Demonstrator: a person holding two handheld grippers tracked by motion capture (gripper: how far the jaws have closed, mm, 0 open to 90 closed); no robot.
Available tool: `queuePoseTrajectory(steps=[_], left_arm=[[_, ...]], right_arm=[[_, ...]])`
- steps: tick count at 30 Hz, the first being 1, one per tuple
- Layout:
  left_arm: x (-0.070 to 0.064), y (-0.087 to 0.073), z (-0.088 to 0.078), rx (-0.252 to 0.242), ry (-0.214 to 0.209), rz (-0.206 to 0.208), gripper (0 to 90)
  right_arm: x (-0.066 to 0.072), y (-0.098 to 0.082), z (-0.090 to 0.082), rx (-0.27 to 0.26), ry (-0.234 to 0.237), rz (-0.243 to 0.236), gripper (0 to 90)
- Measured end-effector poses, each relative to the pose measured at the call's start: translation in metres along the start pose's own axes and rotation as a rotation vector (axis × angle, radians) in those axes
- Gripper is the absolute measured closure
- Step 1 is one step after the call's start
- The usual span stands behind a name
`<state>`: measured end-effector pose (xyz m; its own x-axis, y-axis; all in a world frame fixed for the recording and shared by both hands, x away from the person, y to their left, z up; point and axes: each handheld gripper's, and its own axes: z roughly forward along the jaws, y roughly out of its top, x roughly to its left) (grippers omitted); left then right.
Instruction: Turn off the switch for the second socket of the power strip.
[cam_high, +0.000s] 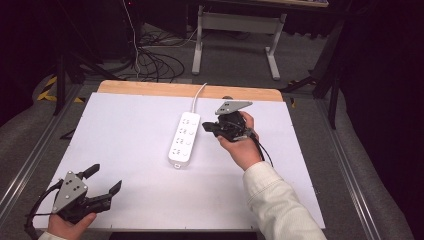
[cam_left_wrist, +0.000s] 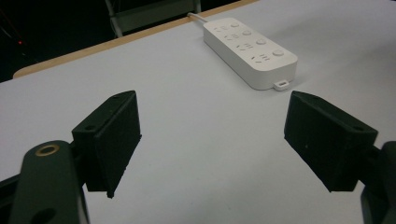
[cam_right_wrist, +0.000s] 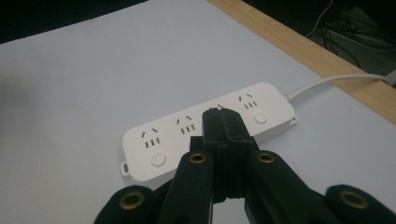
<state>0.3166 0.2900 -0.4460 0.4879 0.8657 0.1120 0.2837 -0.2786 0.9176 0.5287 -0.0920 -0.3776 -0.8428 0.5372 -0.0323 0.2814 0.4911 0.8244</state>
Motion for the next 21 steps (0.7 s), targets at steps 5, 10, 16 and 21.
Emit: queuePoseTrajectory(steps=[5, 10, 16, 21], left_arm=[[0.001, -0.002, -0.006, 0.003, 0.02, 0.0, 19.0], [0.001, -0.005, -0.009, 0.003, 0.031, -0.015, 18.9], [0.001, -0.006, -0.013, 0.004, 0.044, -0.017, 19.0], [0.001, -0.006, -0.012, 0.002, 0.041, -0.017, 18.9]], right_arm=[[-0.007, -0.002, 0.02, -0.005, -0.017, -0.009, 90.0], [-0.015, -0.007, 0.036, -0.007, -0.018, 0.029, 90.0], [-0.018, -0.012, 0.049, -0.011, -0.008, 0.04, 90.0], [-0.018, -0.014, 0.06, -0.008, 0.003, 0.038, 90.0]])
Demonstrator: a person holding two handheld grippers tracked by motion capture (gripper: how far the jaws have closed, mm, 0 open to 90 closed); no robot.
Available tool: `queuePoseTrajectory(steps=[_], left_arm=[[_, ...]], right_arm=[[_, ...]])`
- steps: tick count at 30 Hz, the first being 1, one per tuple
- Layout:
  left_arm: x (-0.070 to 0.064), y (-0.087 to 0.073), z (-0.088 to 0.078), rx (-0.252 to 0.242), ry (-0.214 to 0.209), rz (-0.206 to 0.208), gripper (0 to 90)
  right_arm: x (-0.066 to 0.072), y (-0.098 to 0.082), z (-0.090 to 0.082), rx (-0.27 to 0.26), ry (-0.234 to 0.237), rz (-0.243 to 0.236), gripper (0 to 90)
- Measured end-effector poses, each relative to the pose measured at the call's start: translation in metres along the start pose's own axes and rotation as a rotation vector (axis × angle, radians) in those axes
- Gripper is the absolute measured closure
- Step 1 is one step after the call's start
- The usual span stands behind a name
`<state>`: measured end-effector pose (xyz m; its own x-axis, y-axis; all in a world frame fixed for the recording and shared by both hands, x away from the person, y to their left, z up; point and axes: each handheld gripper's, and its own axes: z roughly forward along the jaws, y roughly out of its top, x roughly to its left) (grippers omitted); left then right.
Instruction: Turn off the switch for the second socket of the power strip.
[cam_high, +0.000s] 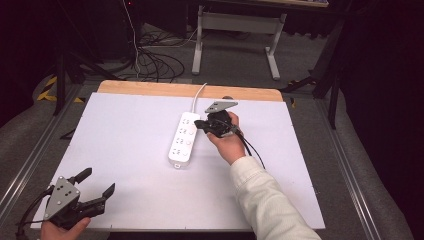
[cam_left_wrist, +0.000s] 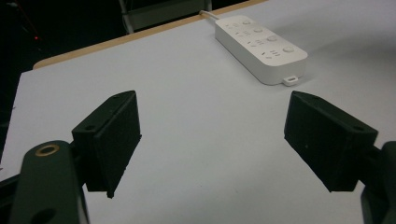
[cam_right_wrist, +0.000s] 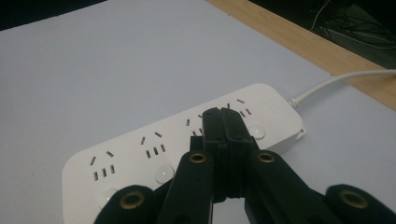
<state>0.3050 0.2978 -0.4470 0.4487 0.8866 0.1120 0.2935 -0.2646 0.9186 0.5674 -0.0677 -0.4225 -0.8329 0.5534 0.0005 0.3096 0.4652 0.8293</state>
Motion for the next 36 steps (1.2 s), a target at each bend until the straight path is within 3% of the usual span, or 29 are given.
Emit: queuePoseTrajectory(steps=[15, 36], left_arm=[[0.0, 0.0, 0.0, 0.002, 0.002, 0.0, 18.9], [0.001, 0.0, 0.0, -0.004, -0.001, 0.001, 18.9]], right_arm=[[-0.002, -0.011, 0.027, 0.021, -0.008, -0.009, 90.0], [0.0, -0.02, 0.044, 0.053, -0.012, 0.01, 90.0]])
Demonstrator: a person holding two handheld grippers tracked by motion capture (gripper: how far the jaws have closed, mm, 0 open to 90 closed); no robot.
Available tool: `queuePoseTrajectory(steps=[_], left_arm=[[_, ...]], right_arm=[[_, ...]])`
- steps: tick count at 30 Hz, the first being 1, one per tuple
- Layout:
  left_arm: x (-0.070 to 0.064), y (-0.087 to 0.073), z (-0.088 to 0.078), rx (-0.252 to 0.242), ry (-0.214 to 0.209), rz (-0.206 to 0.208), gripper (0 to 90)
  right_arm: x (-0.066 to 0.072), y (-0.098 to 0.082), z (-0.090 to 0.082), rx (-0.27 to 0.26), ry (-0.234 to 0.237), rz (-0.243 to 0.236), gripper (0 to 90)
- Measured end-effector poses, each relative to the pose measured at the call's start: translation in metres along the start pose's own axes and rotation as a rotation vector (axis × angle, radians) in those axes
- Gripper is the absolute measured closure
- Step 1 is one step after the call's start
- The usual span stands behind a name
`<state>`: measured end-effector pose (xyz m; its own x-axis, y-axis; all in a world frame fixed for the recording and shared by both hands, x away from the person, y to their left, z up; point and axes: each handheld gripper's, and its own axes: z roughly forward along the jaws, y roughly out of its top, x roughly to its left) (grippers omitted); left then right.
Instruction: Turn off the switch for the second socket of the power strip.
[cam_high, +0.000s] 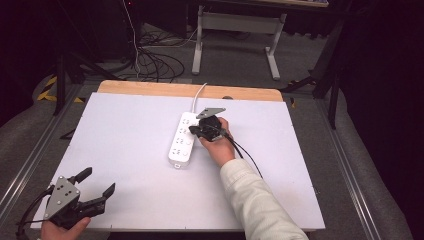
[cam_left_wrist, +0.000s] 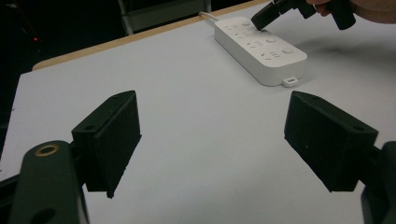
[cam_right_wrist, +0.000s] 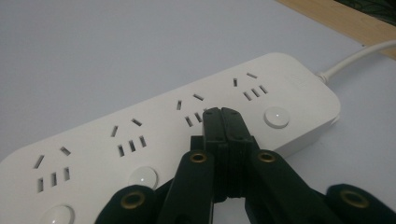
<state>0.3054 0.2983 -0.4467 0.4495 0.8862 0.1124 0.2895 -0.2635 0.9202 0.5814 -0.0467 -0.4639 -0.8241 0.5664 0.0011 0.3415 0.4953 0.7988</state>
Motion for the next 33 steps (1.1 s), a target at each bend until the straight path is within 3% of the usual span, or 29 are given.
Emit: queuePoseTrajectory(steps=[33], left_arm=[[-0.0009, 0.0006, 0.0002, -0.007, -0.005, -0.003, 18.8]], right_arm=[[0.005, -0.0037, 0.0031, -0.008, -0.031, 0.038, 90.0]])
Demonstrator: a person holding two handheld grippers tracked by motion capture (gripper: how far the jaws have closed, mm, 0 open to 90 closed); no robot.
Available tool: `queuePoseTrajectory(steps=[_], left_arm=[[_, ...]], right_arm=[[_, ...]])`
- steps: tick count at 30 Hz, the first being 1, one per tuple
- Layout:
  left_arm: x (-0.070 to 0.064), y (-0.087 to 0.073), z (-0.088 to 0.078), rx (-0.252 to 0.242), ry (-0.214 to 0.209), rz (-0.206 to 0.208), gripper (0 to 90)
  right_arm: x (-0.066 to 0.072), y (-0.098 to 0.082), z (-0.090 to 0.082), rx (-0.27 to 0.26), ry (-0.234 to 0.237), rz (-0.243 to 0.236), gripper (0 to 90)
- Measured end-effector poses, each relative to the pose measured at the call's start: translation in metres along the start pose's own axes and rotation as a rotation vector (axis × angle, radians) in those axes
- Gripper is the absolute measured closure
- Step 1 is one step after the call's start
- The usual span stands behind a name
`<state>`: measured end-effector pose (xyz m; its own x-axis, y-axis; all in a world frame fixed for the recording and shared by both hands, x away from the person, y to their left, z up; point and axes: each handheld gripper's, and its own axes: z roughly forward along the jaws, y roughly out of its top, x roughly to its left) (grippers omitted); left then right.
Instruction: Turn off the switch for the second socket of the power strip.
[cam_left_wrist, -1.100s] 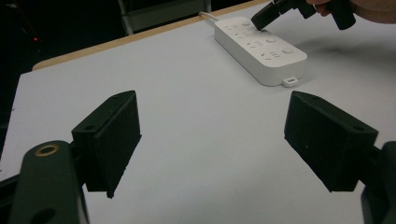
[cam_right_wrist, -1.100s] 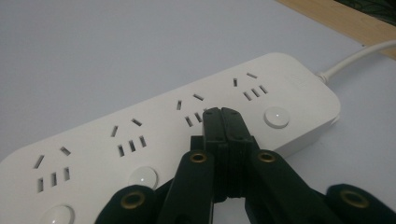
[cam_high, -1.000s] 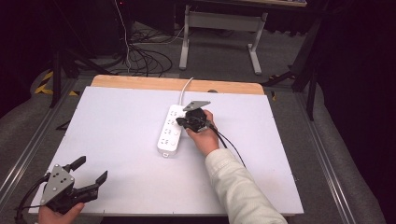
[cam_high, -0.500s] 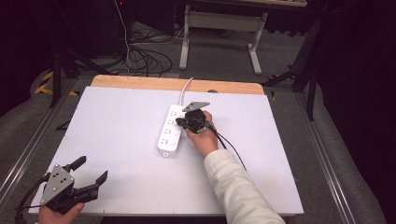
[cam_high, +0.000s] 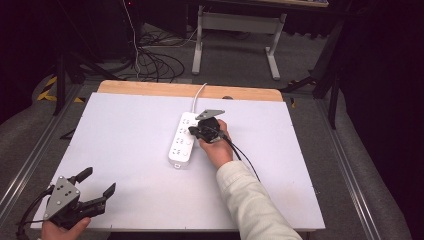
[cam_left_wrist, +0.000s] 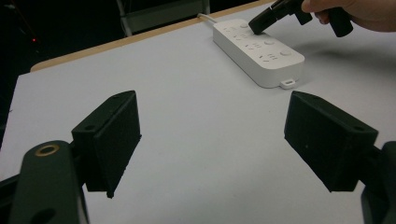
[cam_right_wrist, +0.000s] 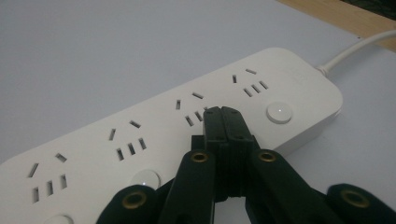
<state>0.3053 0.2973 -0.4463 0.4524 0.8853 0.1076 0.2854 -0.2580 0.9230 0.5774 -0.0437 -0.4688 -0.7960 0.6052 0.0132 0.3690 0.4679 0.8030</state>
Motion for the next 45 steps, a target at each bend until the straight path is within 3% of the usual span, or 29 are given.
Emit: queuePoseTrajectory(steps=[7, 16, 31, 39, 43, 45], left_arm=[[0.0, 0.0, 0.0, 0.001, 0.001, 0.003, 18.9], [0.0, 0.0, 0.0, 0.003, 0.0, 0.004, 18.9], [-0.001, 0.0, 0.001, 0.01, -0.001, 0.002, 18.9], [0.0, 0.0, 0.002, 0.011, 0.0, 0.002, 18.8], [0.0, 0.0, 0.004, 0.011, -0.004, -0.002, 18.9], [0.0, 0.0, 0.005, 0.012, -0.008, -0.004, 18.8]], right_arm=[[0.004, 0.003, 0.0, 0.018, -0.027, -0.003, 90.0], [0.002, 0.002, 0.0, 0.015, -0.02, 0.031, 90.0], [0.004, 0.004, -0.001, 0.048, -0.037, 0.037, 90.0], [0.006, 0.008, -0.003, 0.05, -0.052, 0.009, 90.0], [0.009, 0.015, -0.013, -0.021, -0.03, 0.017, 90.0], [0.011, 0.019, -0.019, -0.033, -0.029, -0.006, 90.0]])
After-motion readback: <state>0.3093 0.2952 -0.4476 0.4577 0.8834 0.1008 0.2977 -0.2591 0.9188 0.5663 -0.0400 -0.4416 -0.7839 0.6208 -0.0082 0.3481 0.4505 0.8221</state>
